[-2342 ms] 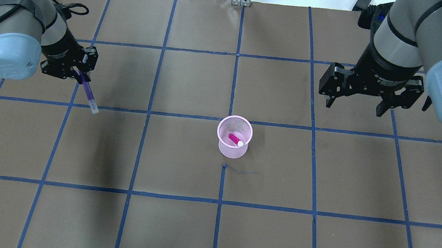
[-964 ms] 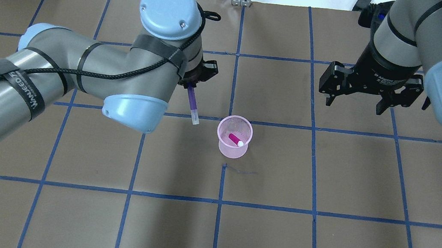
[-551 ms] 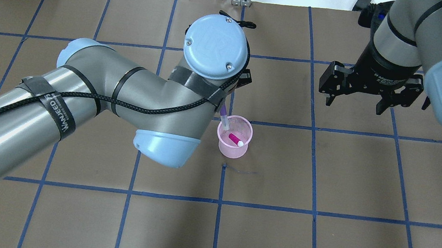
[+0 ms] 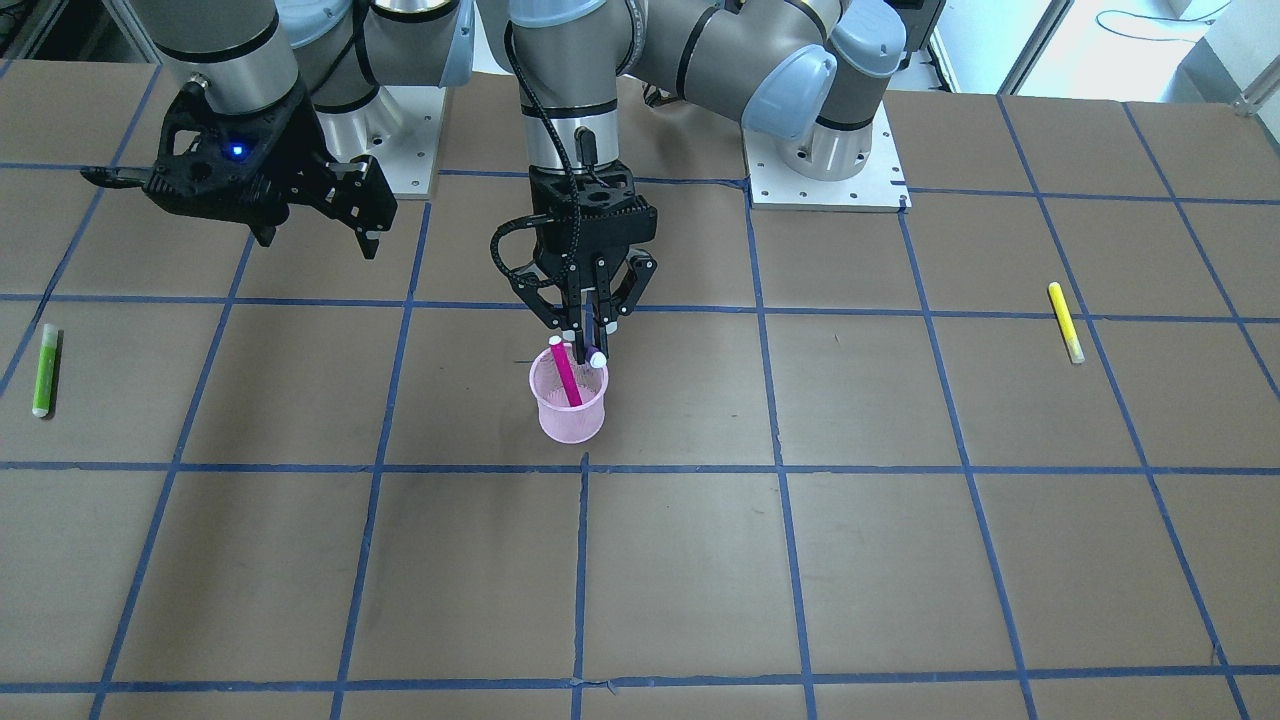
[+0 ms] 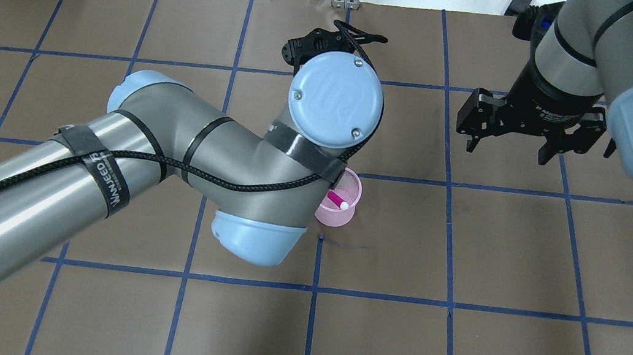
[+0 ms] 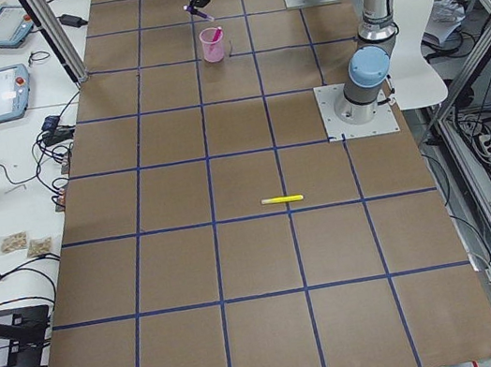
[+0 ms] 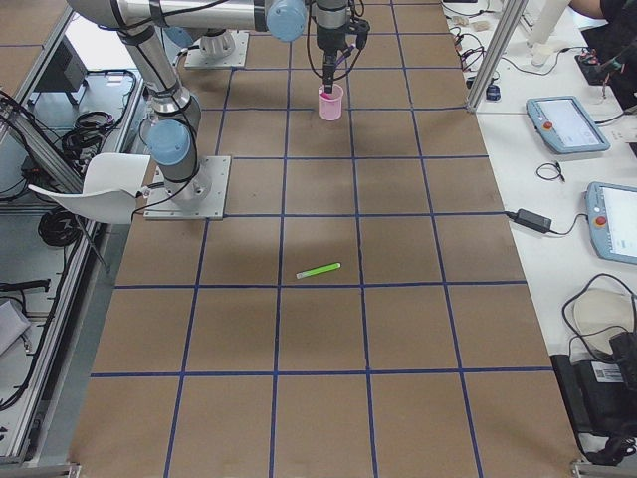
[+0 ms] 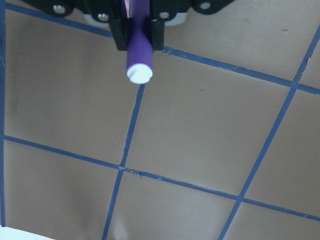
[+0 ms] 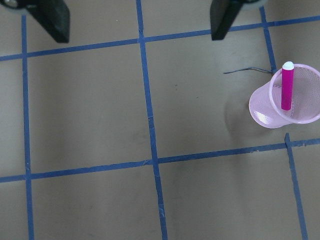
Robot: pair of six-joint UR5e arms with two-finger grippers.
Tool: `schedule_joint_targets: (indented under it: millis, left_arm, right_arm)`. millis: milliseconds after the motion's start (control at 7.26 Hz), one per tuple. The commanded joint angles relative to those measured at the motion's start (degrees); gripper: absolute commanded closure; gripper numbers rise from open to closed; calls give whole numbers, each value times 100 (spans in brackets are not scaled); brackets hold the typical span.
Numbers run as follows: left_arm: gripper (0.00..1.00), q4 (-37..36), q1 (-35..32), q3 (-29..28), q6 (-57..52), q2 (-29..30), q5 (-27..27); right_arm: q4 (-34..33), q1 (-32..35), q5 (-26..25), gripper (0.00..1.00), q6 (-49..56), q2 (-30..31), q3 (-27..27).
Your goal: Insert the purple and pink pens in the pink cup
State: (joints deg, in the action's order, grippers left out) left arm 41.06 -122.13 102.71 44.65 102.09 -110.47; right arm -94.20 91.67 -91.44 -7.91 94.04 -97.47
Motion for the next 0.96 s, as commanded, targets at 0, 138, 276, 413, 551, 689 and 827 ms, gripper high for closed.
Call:
schedule_joint_targets:
  millis: [0,138,276,413,551,689,827]
  left_arm:
    - [100,-36,-188,21,227,152,-551]
    - [100,-393,-206,30,367,292,-719]
    - [100,-1006,-232,187,342,337,-712]
    - [100,-1395,-232,371,325,346,-721]
    - [100,-1642,-293,538,342,338,-921]
    - [100,-2132,-451,722,342,364,-1236]
    - [100,-2242,-565,776,334,381,-1448]
  right_arm:
    - [7,0,-5,0,-8,0,-9]
    - [16,0,-5,0,0,-9,-9]
    - [-2,-52,12,0,70,-17,-9]
    - [-19,-96,12,0,79,-9,-9]
    - [-19,-157,4,0,71,-9,0]
    - [-19,-210,4,0,71,-9,0]
    - [-63,-219,4,0,36,0,0]
